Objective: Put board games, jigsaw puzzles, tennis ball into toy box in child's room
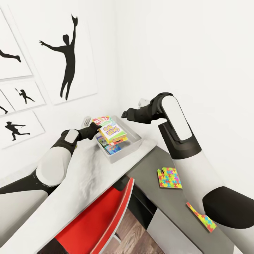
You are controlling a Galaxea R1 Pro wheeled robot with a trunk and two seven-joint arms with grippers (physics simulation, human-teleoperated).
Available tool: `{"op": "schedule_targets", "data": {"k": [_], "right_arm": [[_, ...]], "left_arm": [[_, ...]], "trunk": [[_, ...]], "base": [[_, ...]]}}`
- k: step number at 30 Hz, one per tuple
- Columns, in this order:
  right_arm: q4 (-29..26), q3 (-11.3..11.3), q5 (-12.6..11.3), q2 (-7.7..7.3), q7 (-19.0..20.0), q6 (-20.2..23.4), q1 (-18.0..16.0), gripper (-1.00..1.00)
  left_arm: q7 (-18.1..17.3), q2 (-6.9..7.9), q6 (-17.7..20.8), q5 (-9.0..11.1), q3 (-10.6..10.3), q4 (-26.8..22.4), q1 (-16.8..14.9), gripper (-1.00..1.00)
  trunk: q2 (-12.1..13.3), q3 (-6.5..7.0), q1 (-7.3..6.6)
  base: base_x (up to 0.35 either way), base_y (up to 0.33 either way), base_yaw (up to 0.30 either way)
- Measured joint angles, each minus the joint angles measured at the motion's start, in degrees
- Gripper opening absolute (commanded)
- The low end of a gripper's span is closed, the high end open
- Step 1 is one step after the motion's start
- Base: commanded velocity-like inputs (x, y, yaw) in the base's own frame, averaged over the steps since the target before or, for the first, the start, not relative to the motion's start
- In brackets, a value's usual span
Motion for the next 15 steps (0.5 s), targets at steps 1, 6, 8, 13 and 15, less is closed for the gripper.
{"op": "schedule_targets", "data": {"k": [1,6,8,13,15], "right_arm": [[0.00,0.03,-0.01,-0.01,0.00,0.00,0.00,1.00],[-0.04,0.10,-0.08,-0.03,0.00,0.00,0.02,1.00],[-0.06,0.13,-0.12,-0.04,0.01,0.00,0.02,1.00],[-0.20,0.14,-0.14,-0.05,0.03,0.00,0.09,1.00],[-0.23,0.14,-0.14,-0.05,0.07,0.00,0.10,1.00]], "left_arm": [[0.00,0.01,-0.03,0.00,-0.08,-0.02,0.00,-1.00],[0.00,0.09,-0.55,-0.04,-0.65,-0.10,0.00,-1.00],[0.01,0.08,-1.00,0.17,-0.79,-0.17,-0.24,-1.00],[0.01,-0.02,-1.86,0.04,-0.95,-0.13,-1.09,-1.00],[0.01,-0.03,-2.07,0.02,-0.98,-0.14,-1.22,-1.00]], "trunk": [[0.00,-0.09,0.00],[0.00,-0.57,0.00],[0.00,-0.75,0.00],[0.00,-1.23,0.00],[0.00,-1.42,0.00]], "base": [[0.000,0.000,0.000],[0.000,0.000,0.000],[0.000,0.000,0.000],[0.000,0.000,0.000],[0.000,0.000,0.000]]}}
